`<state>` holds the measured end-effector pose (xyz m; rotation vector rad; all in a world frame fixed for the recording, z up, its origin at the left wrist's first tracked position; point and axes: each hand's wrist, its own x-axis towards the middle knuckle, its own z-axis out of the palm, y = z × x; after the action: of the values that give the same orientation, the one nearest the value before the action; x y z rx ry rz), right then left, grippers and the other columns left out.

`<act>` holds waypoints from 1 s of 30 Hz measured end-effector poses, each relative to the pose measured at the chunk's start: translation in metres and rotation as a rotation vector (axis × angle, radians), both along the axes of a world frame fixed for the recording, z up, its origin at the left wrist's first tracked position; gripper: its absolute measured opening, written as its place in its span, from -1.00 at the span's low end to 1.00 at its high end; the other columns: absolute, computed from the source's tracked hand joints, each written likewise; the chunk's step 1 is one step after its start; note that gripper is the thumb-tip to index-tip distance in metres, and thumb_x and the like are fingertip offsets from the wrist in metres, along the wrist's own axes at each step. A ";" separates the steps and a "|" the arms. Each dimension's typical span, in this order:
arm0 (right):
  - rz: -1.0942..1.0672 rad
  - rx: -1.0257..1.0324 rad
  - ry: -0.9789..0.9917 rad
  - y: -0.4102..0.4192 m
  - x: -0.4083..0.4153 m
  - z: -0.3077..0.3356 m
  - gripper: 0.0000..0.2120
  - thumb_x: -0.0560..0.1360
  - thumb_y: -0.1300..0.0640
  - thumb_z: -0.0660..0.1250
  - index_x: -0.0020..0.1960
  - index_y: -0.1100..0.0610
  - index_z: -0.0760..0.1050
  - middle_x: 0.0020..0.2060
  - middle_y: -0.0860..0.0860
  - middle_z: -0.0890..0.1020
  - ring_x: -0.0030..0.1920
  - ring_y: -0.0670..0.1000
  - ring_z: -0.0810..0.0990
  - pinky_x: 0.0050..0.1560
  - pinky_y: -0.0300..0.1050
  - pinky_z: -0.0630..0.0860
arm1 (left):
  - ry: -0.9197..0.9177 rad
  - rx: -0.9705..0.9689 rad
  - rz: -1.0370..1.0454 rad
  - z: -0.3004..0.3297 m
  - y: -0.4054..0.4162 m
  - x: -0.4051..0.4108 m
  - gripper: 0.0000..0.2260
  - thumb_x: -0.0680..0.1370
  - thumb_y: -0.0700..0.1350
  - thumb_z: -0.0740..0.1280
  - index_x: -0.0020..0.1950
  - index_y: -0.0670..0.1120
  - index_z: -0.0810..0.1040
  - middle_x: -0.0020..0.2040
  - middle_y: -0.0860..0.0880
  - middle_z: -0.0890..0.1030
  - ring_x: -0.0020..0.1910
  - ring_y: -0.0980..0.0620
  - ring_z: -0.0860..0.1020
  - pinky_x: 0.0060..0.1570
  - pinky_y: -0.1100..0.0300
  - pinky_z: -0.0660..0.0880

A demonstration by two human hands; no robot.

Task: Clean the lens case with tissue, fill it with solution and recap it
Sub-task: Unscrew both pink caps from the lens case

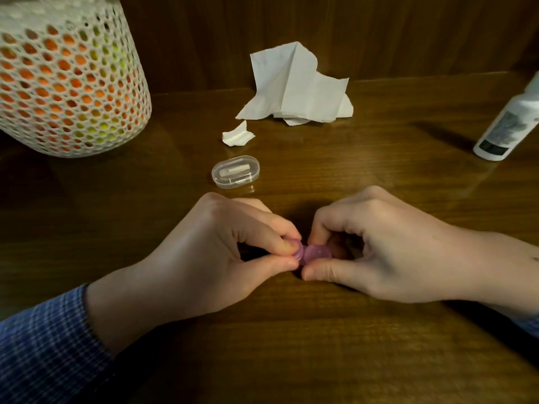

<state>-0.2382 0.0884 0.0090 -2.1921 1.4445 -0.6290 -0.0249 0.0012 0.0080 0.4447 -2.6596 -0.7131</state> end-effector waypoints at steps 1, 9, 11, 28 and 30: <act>0.014 0.002 -0.001 -0.001 0.000 0.001 -0.76 0.49 -0.18 0.45 -0.13 0.00 0.62 -0.33 -0.13 0.62 -0.32 -0.09 0.62 -0.41 -0.17 0.52 | 0.003 -0.007 -0.005 0.000 0.000 0.000 -0.86 0.53 -0.03 0.43 0.03 0.02 0.76 0.02 0.21 0.71 0.04 0.24 0.65 -0.01 0.31 0.58; -0.131 -0.034 0.013 0.005 0.008 0.002 -0.77 0.46 -0.17 0.46 -0.10 -0.01 0.66 -0.33 -0.15 0.65 -0.30 -0.13 0.63 -0.37 -0.31 0.50 | 0.050 -0.060 0.105 0.000 0.012 -0.001 -0.87 0.50 -0.11 0.49 0.03 0.00 0.76 0.01 0.14 0.74 0.00 0.22 0.66 -0.03 0.28 0.60; -0.256 -0.065 0.046 0.010 0.015 0.000 -0.68 0.41 -0.29 0.39 -0.06 -0.07 0.68 -0.35 -0.18 0.63 -0.24 -0.21 0.62 -0.34 -0.35 0.50 | 0.060 -0.118 0.182 -0.002 0.020 -0.001 -0.87 0.49 -0.08 0.47 0.02 0.03 0.75 0.00 0.15 0.73 0.01 0.24 0.65 0.05 0.32 0.56; -0.034 0.049 -0.081 -0.004 0.002 0.003 -0.76 0.39 -0.09 0.52 -0.14 0.09 0.67 -0.35 -0.08 0.67 -0.32 -0.04 0.65 -0.38 -0.23 0.53 | 0.011 -0.037 0.171 0.002 0.022 0.003 -0.85 0.49 -0.05 0.47 0.04 0.03 0.75 0.04 0.18 0.72 0.02 0.29 0.64 0.10 0.31 0.56; 0.003 0.041 -0.081 -0.006 0.000 0.001 -0.75 0.40 -0.10 0.51 -0.13 0.09 0.67 -0.35 -0.08 0.66 -0.32 -0.03 0.65 -0.39 -0.20 0.54 | 0.014 -0.036 0.140 0.001 0.020 0.003 -0.84 0.50 -0.04 0.44 0.04 0.01 0.75 0.03 0.16 0.72 0.02 0.27 0.65 0.06 0.29 0.57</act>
<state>-0.2386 0.0820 0.0104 -2.1126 1.4010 -0.6736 -0.0215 0.0209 0.0087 0.6069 -2.5930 -0.6231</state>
